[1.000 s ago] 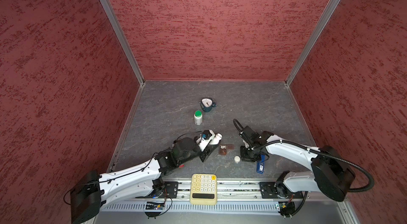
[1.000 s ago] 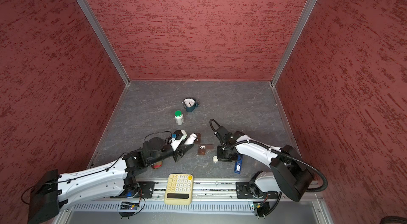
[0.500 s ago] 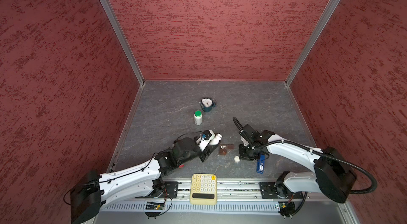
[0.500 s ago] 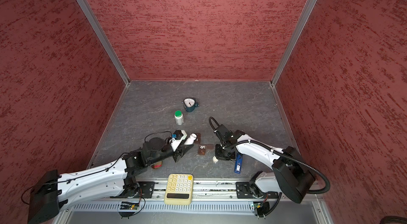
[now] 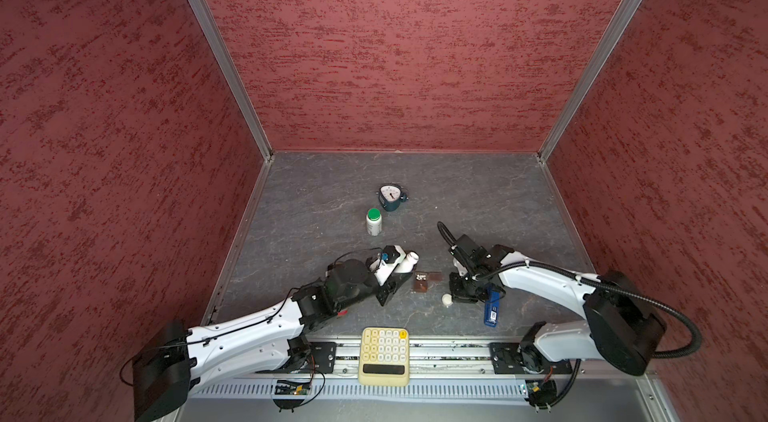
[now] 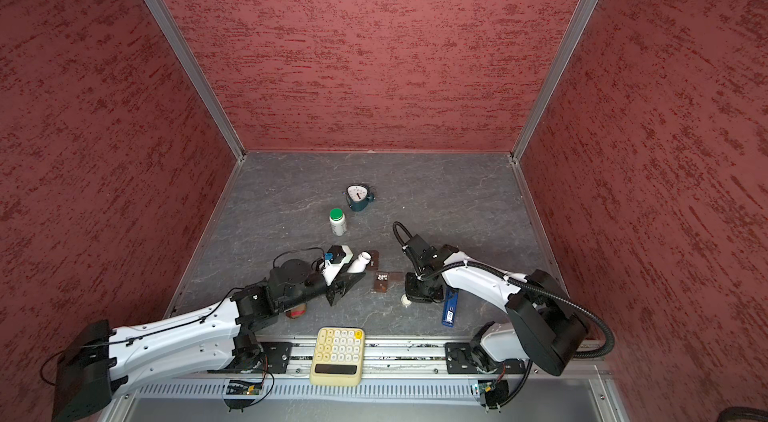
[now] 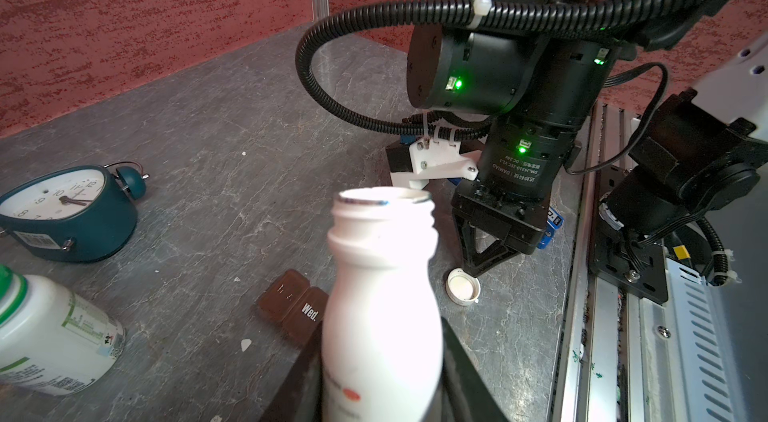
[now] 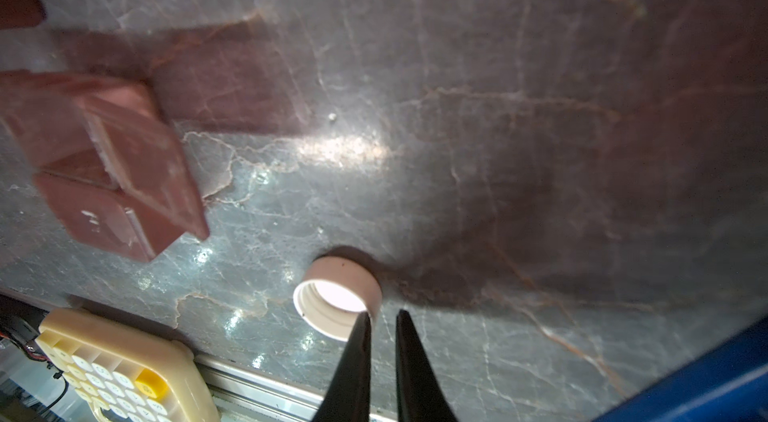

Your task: Sort the pills into containers

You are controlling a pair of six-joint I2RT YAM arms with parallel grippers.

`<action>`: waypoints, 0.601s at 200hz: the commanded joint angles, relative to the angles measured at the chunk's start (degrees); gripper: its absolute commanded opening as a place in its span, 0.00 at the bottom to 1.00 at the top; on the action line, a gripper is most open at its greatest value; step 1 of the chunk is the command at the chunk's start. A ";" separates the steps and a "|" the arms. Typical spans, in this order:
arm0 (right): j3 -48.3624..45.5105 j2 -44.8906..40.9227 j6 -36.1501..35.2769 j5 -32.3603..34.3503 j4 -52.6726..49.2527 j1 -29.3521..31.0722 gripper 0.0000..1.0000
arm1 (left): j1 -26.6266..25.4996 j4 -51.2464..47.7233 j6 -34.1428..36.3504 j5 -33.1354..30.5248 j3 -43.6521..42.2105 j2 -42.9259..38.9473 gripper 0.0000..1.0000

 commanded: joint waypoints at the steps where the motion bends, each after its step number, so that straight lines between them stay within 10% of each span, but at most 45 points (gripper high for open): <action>1: 0.33 0.44 -0.41 0.73 1.08 0.22 0.14 | -0.10 -0.11 -0.35 0.16 -1.09 -0.95 0.00; 120: -0.91 0.52 0.53 3.66 -0.30 0.03 0.10 | 0.01 -0.38 -0.31 0.07 -1.23 -1.45 0.00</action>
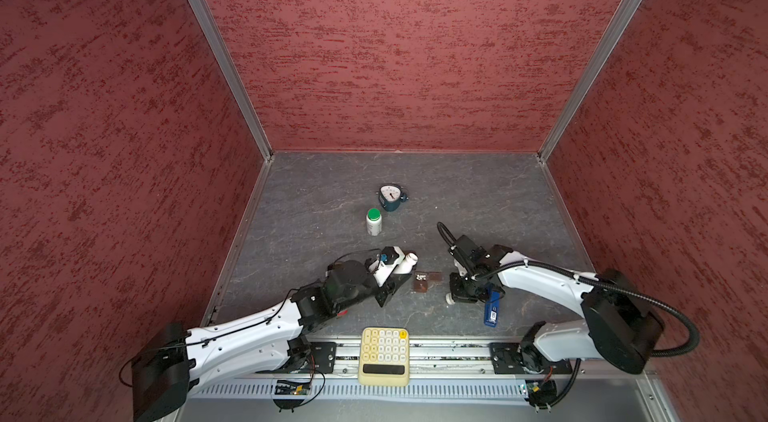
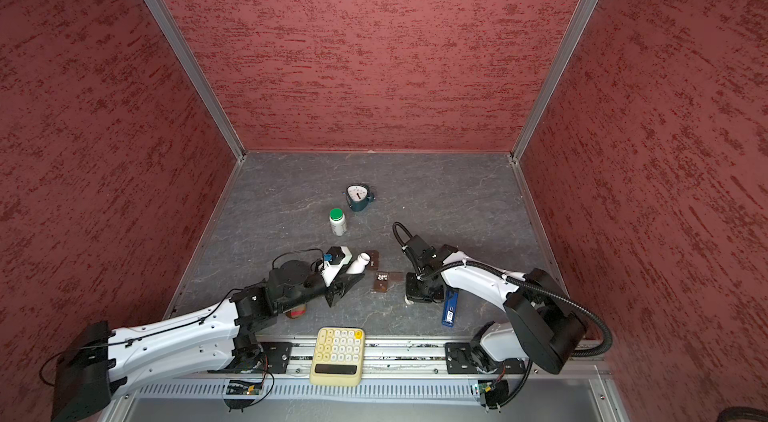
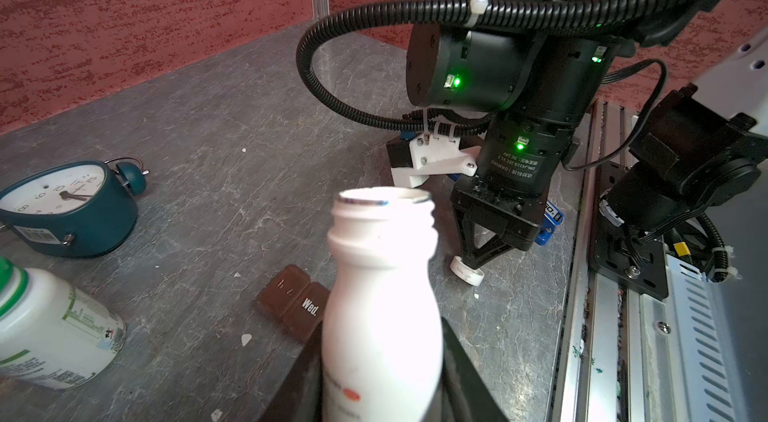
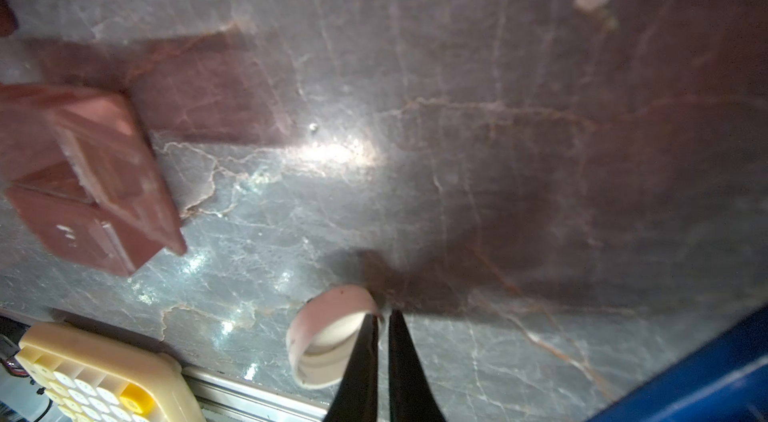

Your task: Sort the pills into containers

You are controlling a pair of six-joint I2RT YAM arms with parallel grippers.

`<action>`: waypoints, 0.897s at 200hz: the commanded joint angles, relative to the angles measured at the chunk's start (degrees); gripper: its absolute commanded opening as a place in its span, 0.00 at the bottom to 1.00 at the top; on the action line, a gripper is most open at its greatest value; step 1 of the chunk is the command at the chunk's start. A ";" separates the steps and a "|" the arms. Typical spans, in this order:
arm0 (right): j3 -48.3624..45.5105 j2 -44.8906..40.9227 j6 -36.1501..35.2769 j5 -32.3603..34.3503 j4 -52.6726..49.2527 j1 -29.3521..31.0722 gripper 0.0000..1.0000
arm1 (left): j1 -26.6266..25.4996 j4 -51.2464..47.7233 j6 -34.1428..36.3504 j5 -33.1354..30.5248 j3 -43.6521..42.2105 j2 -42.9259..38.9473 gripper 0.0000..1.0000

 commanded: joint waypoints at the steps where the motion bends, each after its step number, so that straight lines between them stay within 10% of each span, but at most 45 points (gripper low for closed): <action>1: -0.86 -0.02 0.48 2.11 -0.21 -0.01 0.10 | 0.00 -0.36 -0.26 0.10 -0.53 -0.67 0.00; 179: 1.98 -4.91 -1.10 7.35 -8.29 -1.53 0.16 | -0.01 -0.78 -0.02 0.27 -0.09 -1.17 0.00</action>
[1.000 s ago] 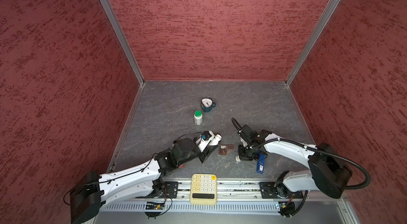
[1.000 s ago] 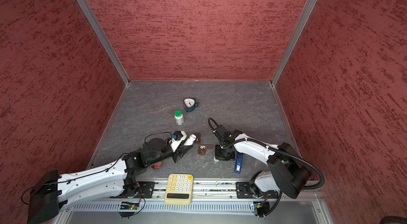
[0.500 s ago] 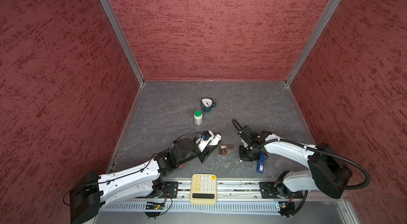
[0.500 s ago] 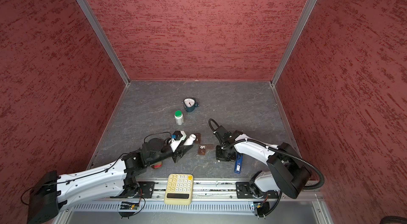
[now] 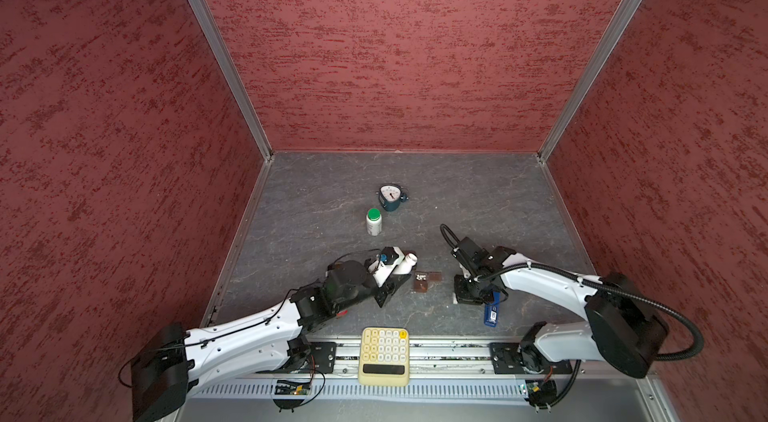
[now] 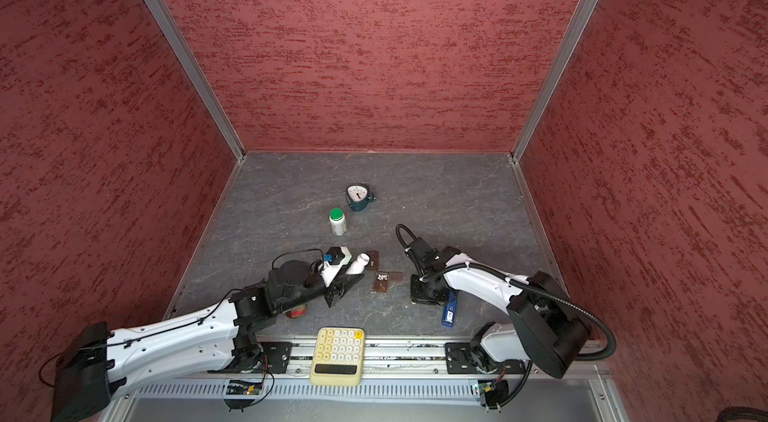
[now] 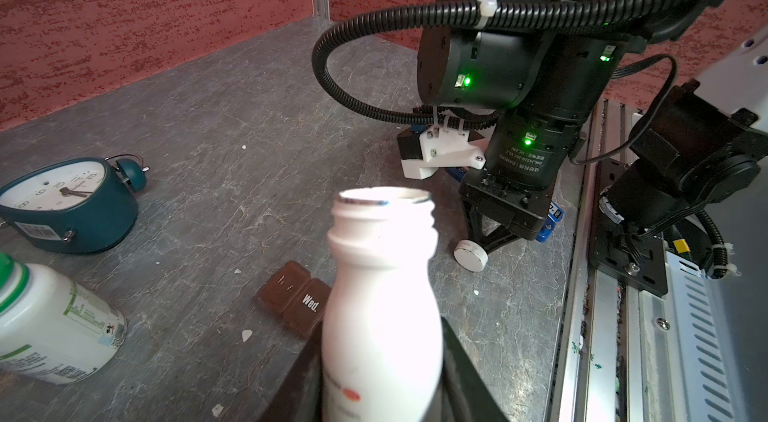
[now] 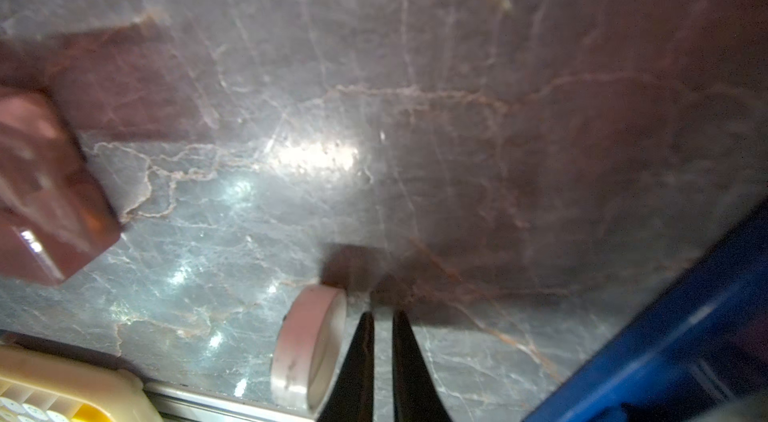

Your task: Sort the pills into containers

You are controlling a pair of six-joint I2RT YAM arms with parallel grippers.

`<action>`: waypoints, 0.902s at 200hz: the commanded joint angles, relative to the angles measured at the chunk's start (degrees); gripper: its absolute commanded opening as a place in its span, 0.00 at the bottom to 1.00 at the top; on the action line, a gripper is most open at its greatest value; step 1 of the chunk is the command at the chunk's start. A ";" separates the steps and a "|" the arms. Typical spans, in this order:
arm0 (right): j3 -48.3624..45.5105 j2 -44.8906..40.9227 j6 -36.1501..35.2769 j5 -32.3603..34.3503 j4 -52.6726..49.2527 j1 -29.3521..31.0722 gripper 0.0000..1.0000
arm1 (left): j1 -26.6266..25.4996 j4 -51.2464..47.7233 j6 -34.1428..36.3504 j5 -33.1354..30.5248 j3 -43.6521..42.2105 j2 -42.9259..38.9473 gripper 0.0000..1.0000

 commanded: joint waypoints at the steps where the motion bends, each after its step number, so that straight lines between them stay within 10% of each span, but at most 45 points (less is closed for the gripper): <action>1: 3.32 -2.87 -0.76 3.74 -5.12 -0.38 0.16 | -0.01 0.13 0.02 0.25 -0.09 -0.78 0.00; 96: 10.37 0.03 0.23 2.19 -6.88 2.78 0.47 | 0.07 -0.01 -0.11 0.17 -0.44 -1.43 0.00; 180: 9.15 5.16 -0.47 2.84 -2.89 2.61 0.32 | 0.00 -0.23 -0.27 -0.20 -1.33 -2.31 0.00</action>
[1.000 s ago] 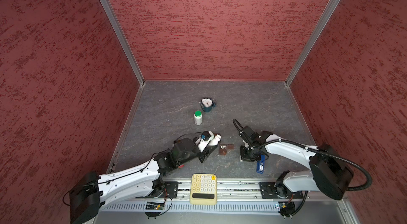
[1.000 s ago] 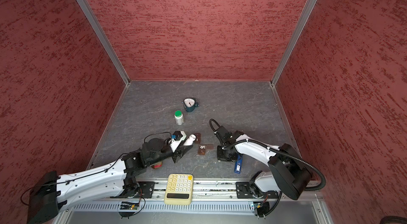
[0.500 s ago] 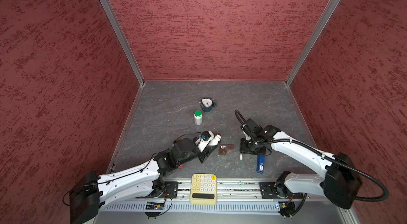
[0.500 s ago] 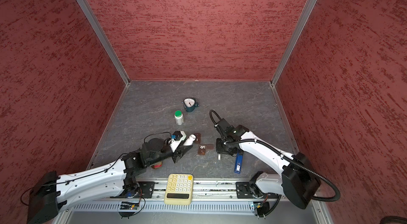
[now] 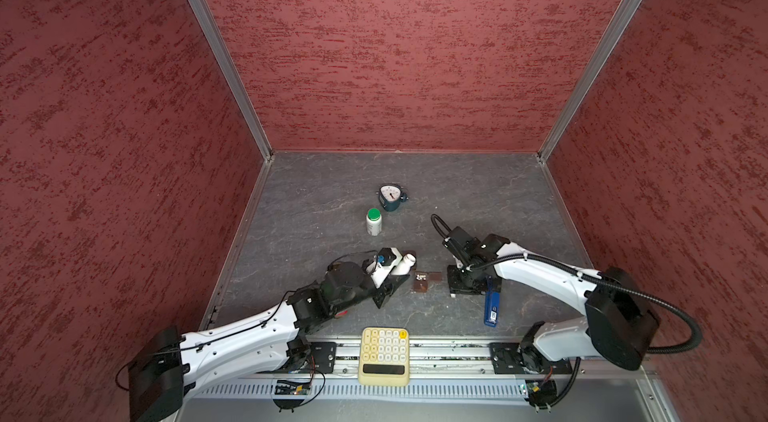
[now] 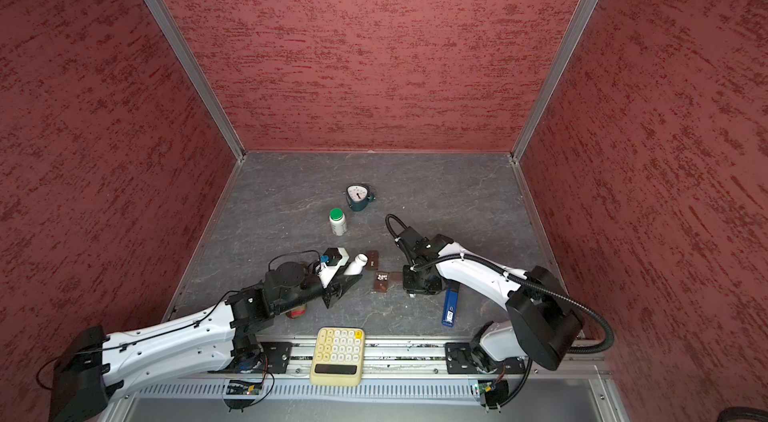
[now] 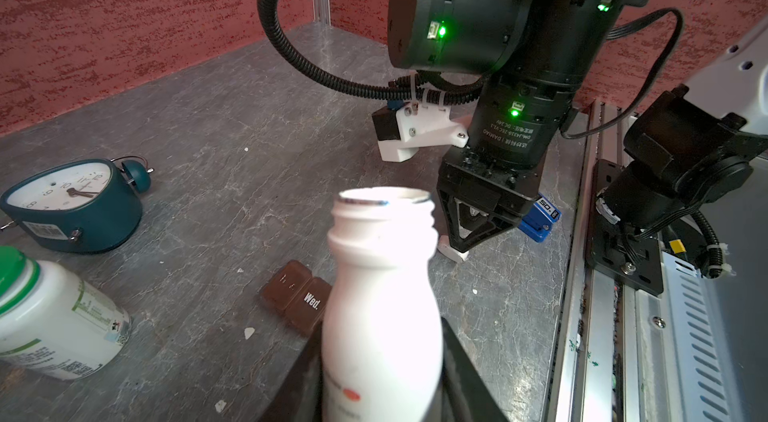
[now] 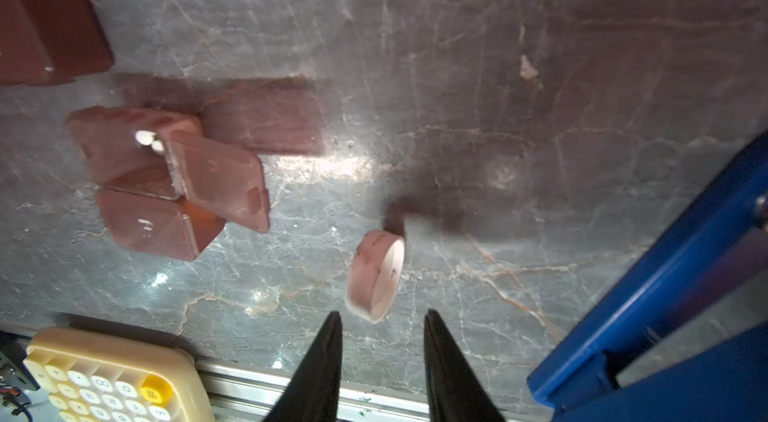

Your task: Sort the pills into containers

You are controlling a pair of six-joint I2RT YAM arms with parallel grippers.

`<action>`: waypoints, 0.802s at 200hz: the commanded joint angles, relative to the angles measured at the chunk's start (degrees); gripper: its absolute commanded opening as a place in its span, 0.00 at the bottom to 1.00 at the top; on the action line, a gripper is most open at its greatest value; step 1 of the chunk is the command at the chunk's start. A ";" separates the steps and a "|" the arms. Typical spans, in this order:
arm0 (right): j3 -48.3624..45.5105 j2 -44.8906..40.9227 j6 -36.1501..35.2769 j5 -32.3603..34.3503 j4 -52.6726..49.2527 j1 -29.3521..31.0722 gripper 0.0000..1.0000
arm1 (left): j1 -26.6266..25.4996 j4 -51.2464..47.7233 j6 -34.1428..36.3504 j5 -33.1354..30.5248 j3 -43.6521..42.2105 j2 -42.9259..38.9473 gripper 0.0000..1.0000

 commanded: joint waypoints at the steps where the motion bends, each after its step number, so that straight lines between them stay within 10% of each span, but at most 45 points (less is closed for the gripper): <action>1: -0.59 1.42 0.06 1.00 2.35 0.16 0.31 | -0.01 0.30 -0.25 -0.13 -0.32 -0.17 0.00; 160: -2.22 4.06 -0.87 0.91 4.49 -1.05 0.14 | 0.16 -0.61 -0.28 -0.41 -0.51 -1.12 0.00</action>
